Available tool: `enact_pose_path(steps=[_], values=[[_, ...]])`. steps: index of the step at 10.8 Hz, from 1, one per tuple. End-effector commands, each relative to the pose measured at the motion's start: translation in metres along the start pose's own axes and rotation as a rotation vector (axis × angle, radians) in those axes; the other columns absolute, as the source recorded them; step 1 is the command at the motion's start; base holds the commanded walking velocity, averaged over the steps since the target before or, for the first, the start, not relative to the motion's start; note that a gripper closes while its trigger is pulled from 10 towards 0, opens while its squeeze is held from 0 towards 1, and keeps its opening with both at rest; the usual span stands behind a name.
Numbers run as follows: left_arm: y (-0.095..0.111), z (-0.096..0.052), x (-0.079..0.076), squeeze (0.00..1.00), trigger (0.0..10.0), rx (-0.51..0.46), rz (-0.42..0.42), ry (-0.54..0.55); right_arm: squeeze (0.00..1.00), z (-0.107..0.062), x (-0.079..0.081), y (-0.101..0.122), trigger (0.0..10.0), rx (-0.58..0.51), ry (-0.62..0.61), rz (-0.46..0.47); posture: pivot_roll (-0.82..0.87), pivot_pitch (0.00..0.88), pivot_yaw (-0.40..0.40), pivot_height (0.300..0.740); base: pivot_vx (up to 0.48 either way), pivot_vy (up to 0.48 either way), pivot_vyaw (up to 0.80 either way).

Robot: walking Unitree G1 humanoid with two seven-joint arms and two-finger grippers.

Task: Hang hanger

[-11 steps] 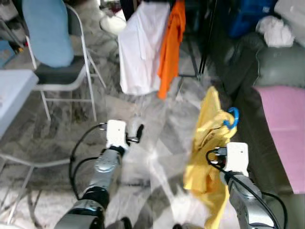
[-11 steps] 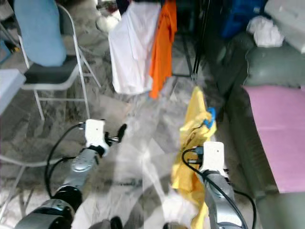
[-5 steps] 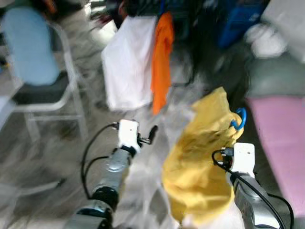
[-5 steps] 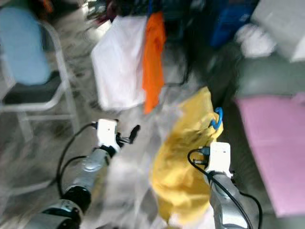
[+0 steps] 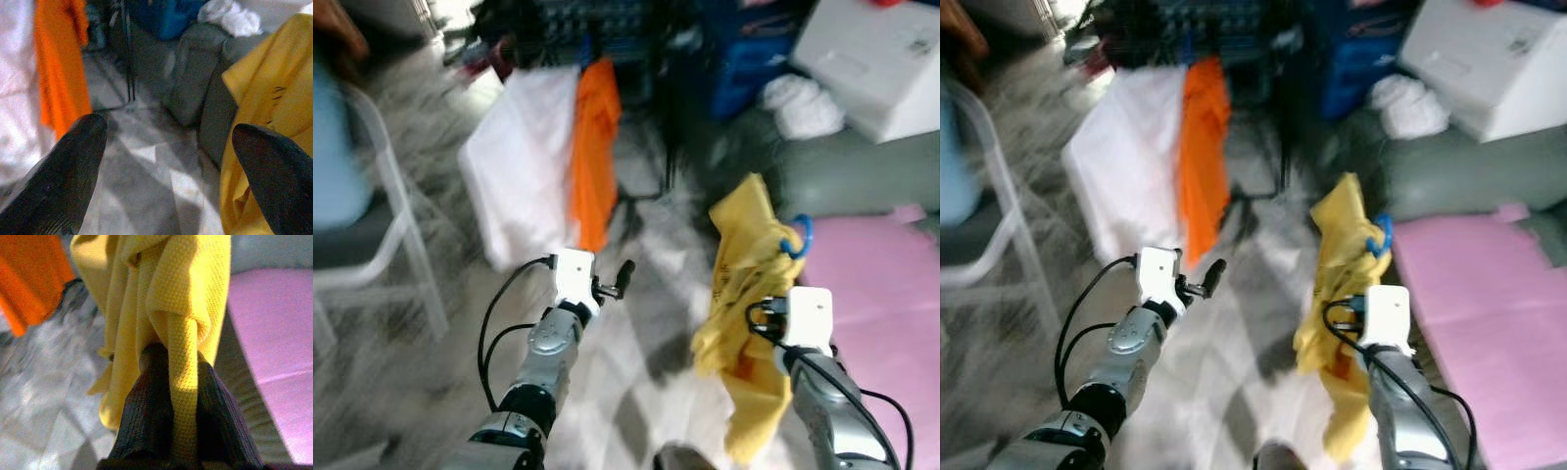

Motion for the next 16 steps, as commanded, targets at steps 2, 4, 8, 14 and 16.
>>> enact_pose_path(steps=[2, 4, 8, 14, 16], values=[[0.001, -0.002, 0.010, 0.00, 10.0, 0.009, 0.004, 0.020, 0.00, 0.000, 0.007, 0.010, 10.0, -0.047, 0.013, 0.016, -0.29, 0.090, 0.034, 0.740, 0.446, 0.000, 0.00], [0.000, -0.003, 0.009, 0.00, 10.0, 0.016, 0.003, 0.020, 0.00, 0.001, 0.007, 0.006, 10.0, -0.036, 0.016, 0.030, -0.28, 0.079, 0.038, 0.740, 0.441, 0.000, 0.00], [-0.001, -0.002, 0.009, 0.00, 10.0, 0.024, 0.013, 0.013, 0.00, 0.004, 0.010, 0.008, 10.0, -0.038, 0.043, 0.023, -0.28, 0.061, 0.045, 0.740, 0.437, 0.000, 0.00], [-0.003, -0.002, 0.007, 0.00, 10.0, 0.034, 0.024, 0.029, 0.00, 0.006, 0.010, 0.005, 10.0, -0.022, 0.061, 0.030, -0.28, 0.063, 0.037, 0.740, 0.434, 0.000, 0.13], [-0.001, -0.004, 0.018, 0.00, 10.0, 0.017, 0.086, 0.148, 0.00, 0.006, 0.013, 0.003, 10.0, -0.013, 0.108, 0.028, -0.24, 0.058, -0.007, 0.740, 0.000, 0.000, 0.00]])
Point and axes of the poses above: a point about 5 cm out from each wrist's last joint towards the gripper, its own z axis pointing out of the wrist towards the gripper, its own y axis along the axis of the wrist's last joint, x = y × z, the point moved 1 cm from there along z, pointing out of the wrist towards the gripper, and after that the axes turned 10 degrees about -z, right-handed, at the moved point
